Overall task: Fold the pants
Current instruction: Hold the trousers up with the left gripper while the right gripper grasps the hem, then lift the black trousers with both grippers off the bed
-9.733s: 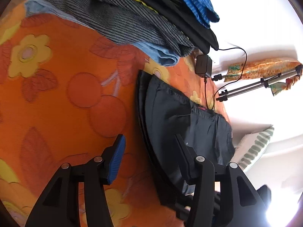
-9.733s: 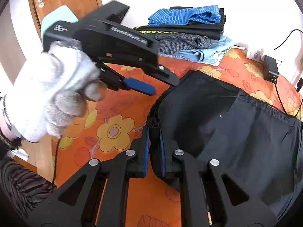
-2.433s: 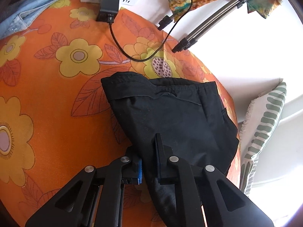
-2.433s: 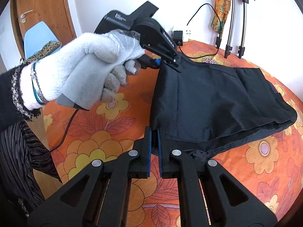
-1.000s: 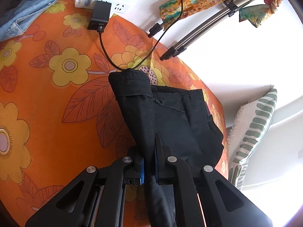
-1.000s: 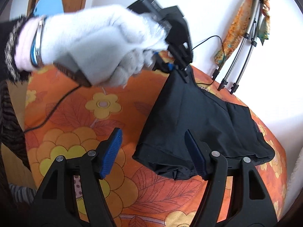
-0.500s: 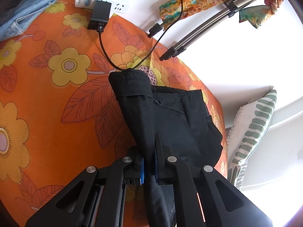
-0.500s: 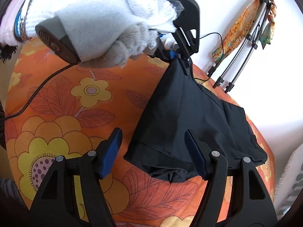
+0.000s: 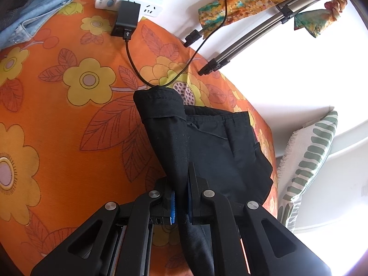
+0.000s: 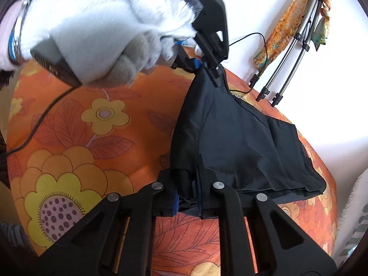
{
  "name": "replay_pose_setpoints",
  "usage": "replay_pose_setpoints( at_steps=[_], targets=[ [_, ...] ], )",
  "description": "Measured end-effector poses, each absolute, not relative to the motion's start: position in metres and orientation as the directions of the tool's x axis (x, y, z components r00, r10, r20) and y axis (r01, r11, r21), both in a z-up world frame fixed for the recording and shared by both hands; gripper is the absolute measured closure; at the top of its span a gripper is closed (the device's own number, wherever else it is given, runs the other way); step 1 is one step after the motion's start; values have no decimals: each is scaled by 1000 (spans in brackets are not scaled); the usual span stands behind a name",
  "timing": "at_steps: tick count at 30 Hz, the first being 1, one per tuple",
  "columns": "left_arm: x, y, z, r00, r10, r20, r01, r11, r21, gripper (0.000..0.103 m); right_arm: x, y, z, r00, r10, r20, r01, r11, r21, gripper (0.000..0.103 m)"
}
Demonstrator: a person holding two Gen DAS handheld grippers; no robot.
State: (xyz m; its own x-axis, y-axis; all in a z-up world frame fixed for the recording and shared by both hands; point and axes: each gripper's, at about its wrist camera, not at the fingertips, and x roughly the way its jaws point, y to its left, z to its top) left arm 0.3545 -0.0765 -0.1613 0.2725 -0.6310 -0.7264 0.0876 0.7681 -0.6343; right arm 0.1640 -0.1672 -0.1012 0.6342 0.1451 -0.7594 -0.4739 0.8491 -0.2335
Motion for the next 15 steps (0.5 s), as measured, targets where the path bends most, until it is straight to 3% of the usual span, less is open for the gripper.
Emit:
replay_pose_setpoints(
  at_steps=[15],
  targets=[
    [360,-74,-170,259,-612,-747,74,784,-617,93,168,-169,-96,630,166,-758,-475,855,-207,93]
  ],
)
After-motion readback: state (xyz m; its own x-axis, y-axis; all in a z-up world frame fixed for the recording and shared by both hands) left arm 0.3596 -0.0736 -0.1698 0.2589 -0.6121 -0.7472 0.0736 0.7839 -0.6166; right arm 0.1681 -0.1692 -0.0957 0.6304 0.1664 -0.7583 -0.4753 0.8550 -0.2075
